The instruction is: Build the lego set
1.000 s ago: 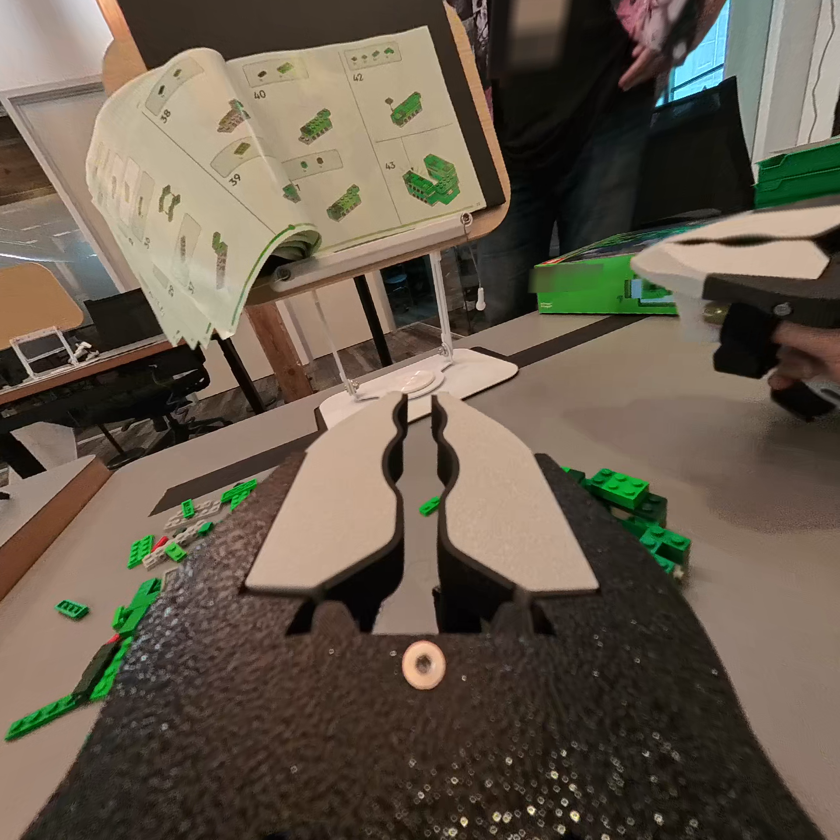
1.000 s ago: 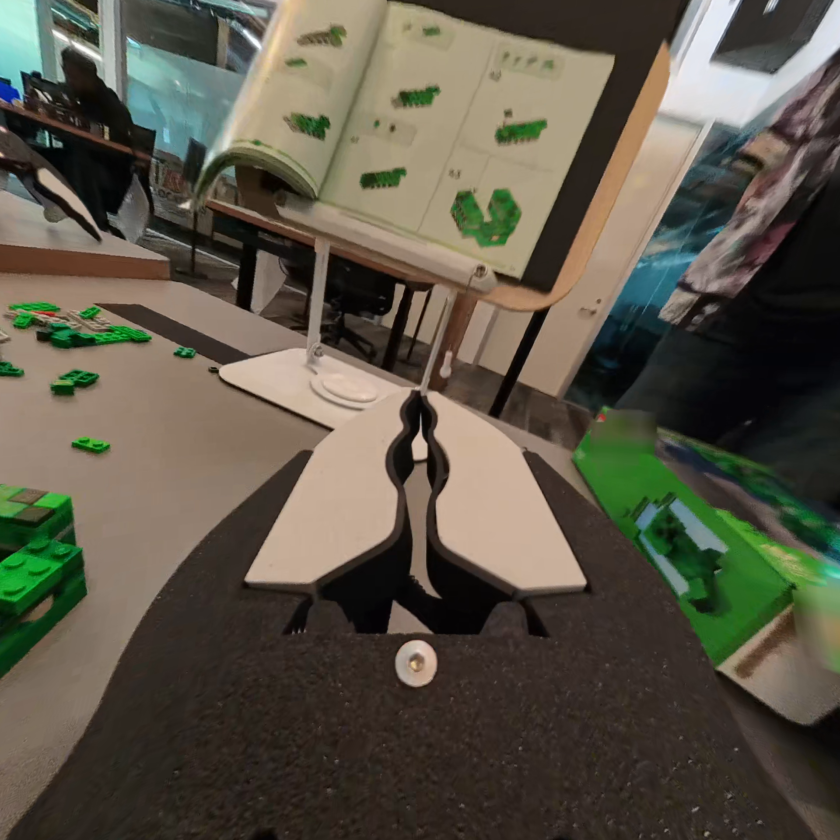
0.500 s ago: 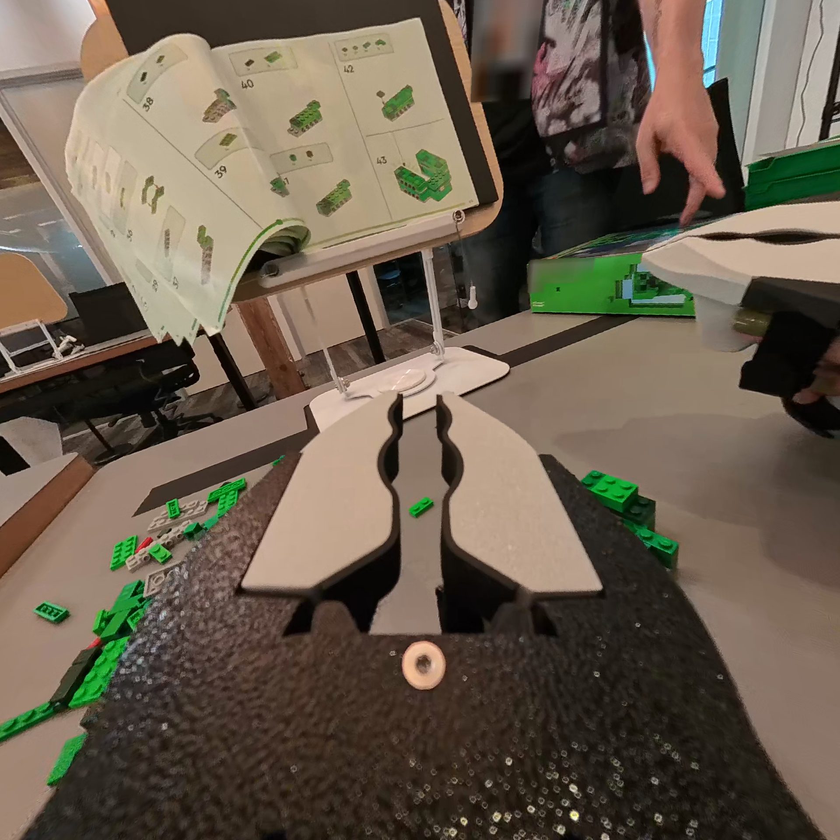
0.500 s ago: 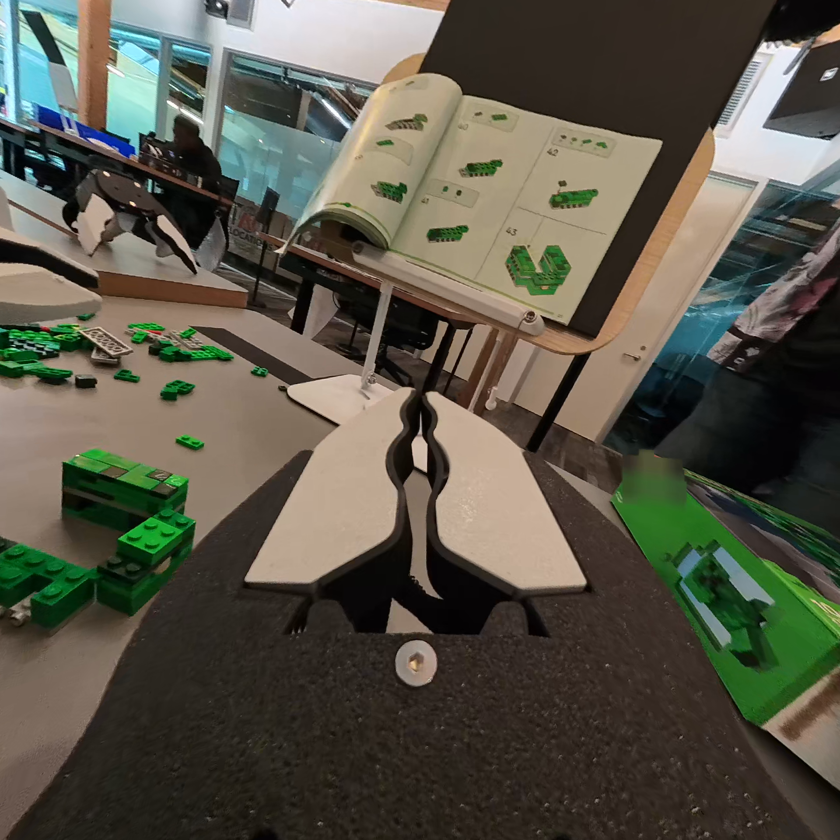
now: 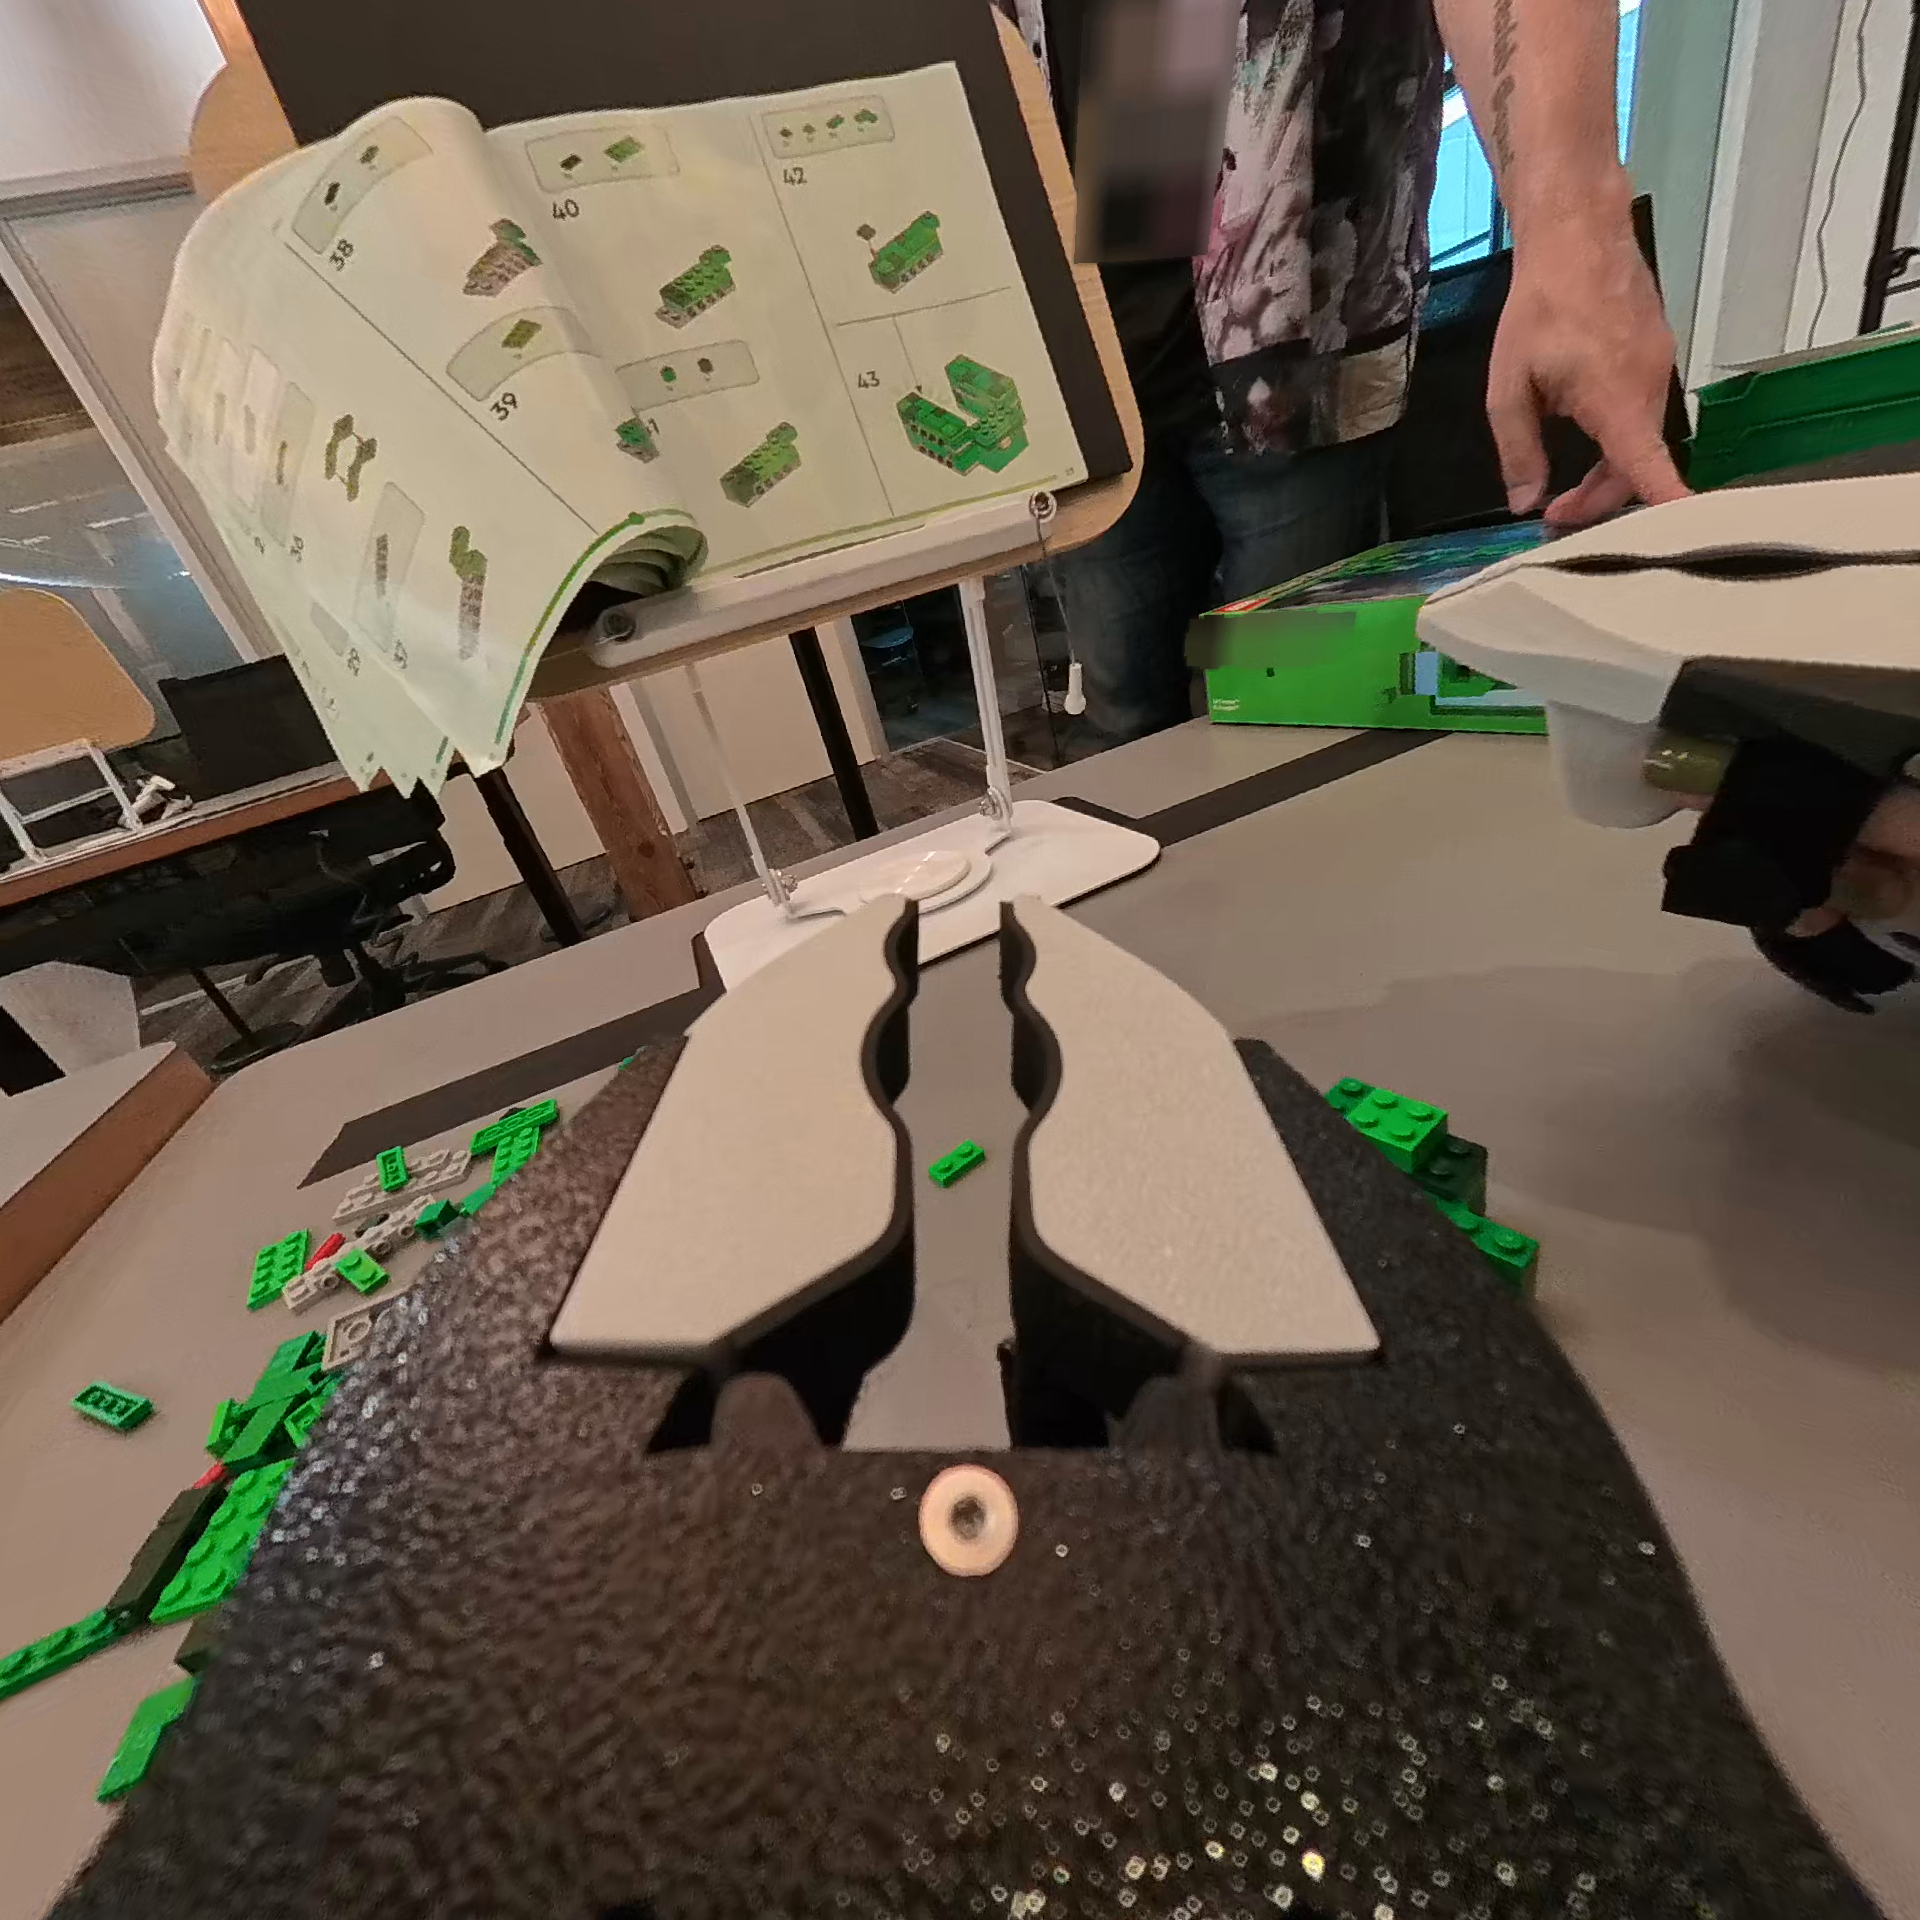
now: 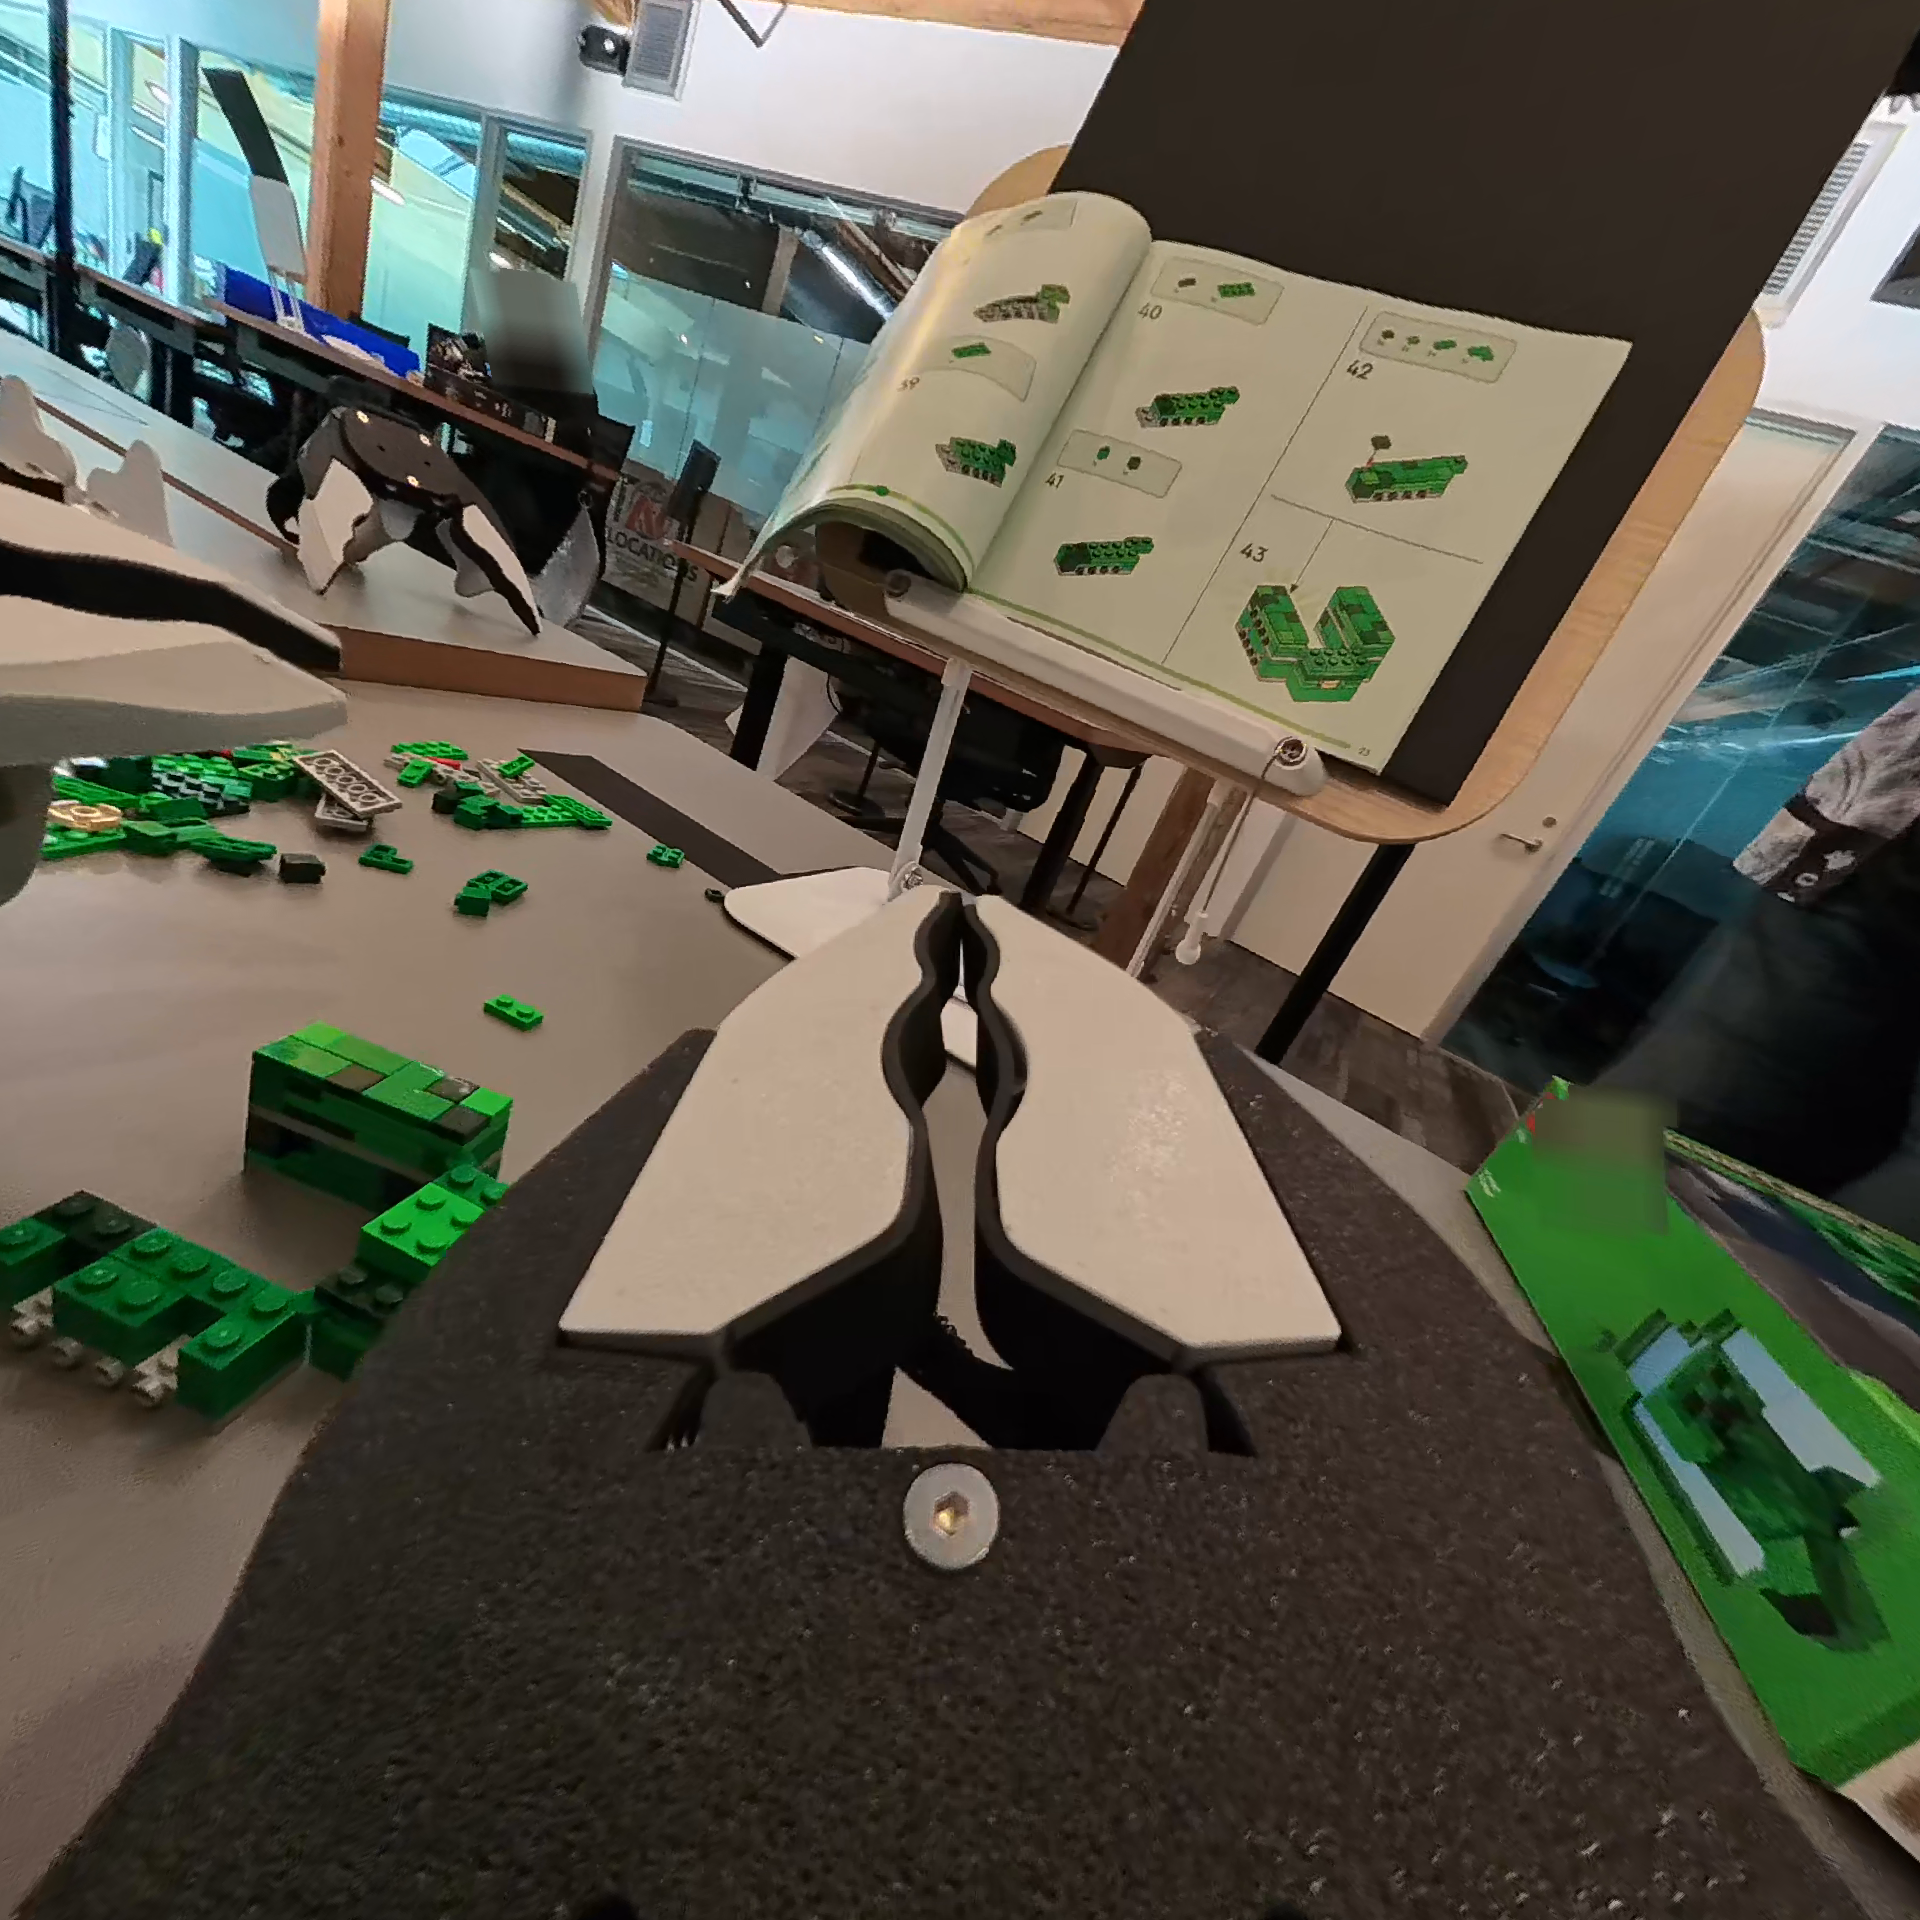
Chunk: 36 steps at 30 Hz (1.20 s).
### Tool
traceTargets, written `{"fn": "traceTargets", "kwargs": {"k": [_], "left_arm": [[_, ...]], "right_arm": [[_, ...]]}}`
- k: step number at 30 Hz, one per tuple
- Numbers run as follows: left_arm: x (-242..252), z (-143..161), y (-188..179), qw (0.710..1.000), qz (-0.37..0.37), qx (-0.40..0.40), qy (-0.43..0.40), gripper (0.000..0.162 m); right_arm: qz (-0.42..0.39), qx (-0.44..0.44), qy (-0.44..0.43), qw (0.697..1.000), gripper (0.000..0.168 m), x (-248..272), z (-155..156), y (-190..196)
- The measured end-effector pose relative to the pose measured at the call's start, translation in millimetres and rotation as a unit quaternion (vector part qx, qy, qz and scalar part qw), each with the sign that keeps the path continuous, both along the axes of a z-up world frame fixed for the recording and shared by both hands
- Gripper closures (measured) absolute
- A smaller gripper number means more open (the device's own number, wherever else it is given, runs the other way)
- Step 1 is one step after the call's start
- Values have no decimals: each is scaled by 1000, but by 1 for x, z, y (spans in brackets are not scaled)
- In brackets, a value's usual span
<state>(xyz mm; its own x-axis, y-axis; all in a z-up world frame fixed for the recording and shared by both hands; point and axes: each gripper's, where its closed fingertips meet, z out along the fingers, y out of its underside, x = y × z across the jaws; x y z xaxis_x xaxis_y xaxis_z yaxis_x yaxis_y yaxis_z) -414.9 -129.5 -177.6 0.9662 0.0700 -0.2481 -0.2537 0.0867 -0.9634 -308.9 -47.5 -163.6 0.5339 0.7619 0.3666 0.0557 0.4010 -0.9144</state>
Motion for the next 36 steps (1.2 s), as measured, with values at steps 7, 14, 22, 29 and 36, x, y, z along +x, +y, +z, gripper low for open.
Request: {"fn": "traceTargets", "kwargs": {"k": [7, 14, 22, 29, 36], "left_arm": [[1, 0, -3, 1000, 3, 1, 5, 147], [-3, 0, -4, 1000, 4, -3, -22, 143], [-16, 5, -13, 998, 25, 19, -52, 139], [-8, 2, -9, 1000, 19, 4, -17, 142], [-4, 0, -6, 1000, 10, -2, -10, 143]], "right_arm": [[6, -23, 23, 999, 168, 1, 3, 1], [22, -21, -5, 1000, 164, -6, -6, -3], [60, -53, 14, 997, 149, -10, -7, -8], [57, -42, 5, 997, 155, -13, -9, -9], [51, -40, -10, 998, 155, -15, -13, -8]]}}
